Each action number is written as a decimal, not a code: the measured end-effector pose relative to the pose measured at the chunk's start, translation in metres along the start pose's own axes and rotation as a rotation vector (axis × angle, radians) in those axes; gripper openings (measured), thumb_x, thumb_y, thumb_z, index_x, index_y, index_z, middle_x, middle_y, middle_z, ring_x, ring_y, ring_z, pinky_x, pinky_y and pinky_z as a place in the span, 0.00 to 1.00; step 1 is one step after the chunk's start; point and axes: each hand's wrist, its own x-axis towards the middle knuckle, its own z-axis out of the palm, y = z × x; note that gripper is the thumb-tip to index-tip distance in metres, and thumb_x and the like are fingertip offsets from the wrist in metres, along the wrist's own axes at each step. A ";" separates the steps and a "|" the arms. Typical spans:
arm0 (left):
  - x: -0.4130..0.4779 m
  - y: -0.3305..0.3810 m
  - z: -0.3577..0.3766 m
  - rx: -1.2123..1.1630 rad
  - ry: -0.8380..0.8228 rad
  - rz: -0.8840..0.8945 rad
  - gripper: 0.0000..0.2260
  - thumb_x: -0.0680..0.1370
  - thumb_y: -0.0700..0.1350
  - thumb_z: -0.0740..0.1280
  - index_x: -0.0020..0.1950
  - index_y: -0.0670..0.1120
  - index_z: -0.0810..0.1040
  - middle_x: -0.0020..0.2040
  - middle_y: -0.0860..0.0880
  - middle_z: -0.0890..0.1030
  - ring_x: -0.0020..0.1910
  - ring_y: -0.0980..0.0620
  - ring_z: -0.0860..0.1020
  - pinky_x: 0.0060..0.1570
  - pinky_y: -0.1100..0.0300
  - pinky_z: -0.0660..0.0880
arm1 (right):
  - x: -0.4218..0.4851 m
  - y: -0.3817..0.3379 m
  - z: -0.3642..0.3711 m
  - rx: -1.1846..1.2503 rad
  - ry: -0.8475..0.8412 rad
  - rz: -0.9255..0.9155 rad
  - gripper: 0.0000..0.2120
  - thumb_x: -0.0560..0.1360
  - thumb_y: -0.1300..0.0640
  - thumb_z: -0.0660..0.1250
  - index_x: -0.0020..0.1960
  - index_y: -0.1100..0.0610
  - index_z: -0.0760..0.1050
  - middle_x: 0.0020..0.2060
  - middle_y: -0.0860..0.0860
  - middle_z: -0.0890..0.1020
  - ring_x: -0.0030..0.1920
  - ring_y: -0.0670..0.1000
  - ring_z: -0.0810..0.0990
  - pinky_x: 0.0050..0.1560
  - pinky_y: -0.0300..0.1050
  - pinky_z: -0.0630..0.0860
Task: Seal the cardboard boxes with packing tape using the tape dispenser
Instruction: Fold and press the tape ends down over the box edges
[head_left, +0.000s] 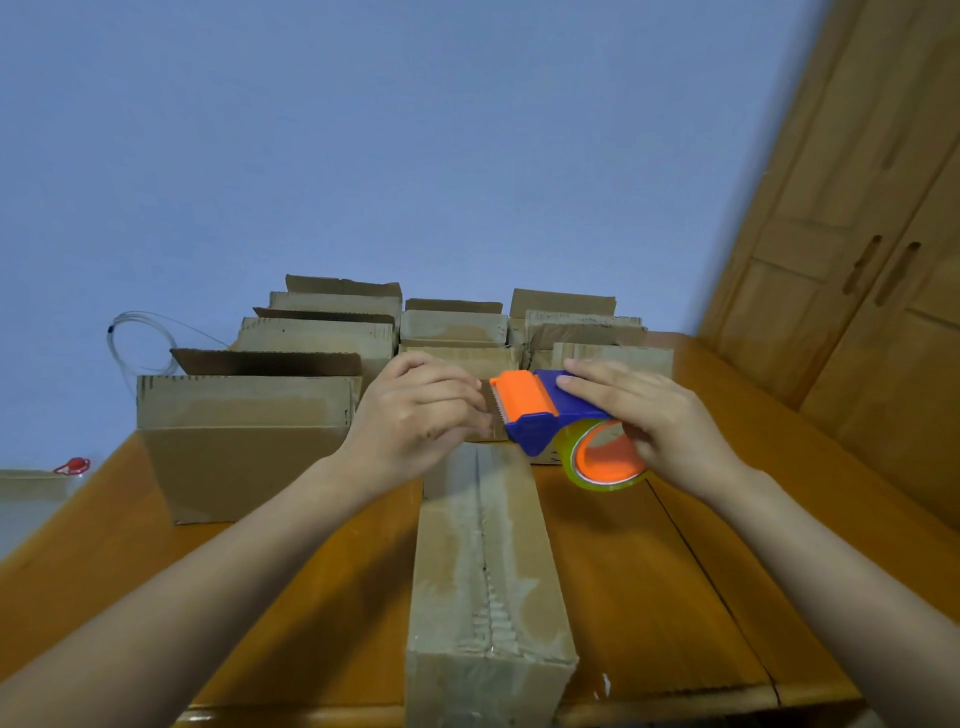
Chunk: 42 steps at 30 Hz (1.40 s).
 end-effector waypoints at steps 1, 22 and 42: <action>0.000 -0.002 0.000 0.000 -0.004 0.001 0.10 0.77 0.43 0.65 0.40 0.46 0.85 0.44 0.52 0.85 0.53 0.54 0.79 0.51 0.53 0.71 | 0.000 0.001 0.002 0.007 0.007 -0.003 0.39 0.67 0.73 0.73 0.70 0.48 0.65 0.68 0.49 0.73 0.69 0.49 0.68 0.60 0.47 0.70; -0.040 -0.030 -0.014 0.009 -0.041 0.001 0.07 0.76 0.43 0.67 0.44 0.47 0.85 0.51 0.53 0.84 0.60 0.54 0.77 0.62 0.52 0.67 | -0.037 0.031 0.007 -0.027 -0.005 0.032 0.40 0.65 0.72 0.75 0.70 0.48 0.65 0.68 0.51 0.73 0.67 0.54 0.71 0.58 0.57 0.77; -0.053 -0.038 -0.011 0.043 -0.071 -0.040 0.07 0.77 0.45 0.67 0.44 0.45 0.85 0.51 0.48 0.84 0.55 0.50 0.80 0.51 0.53 0.73 | -0.032 0.040 0.005 -0.251 -0.008 0.005 0.42 0.60 0.67 0.80 0.68 0.52 0.66 0.63 0.56 0.78 0.62 0.56 0.73 0.56 0.50 0.70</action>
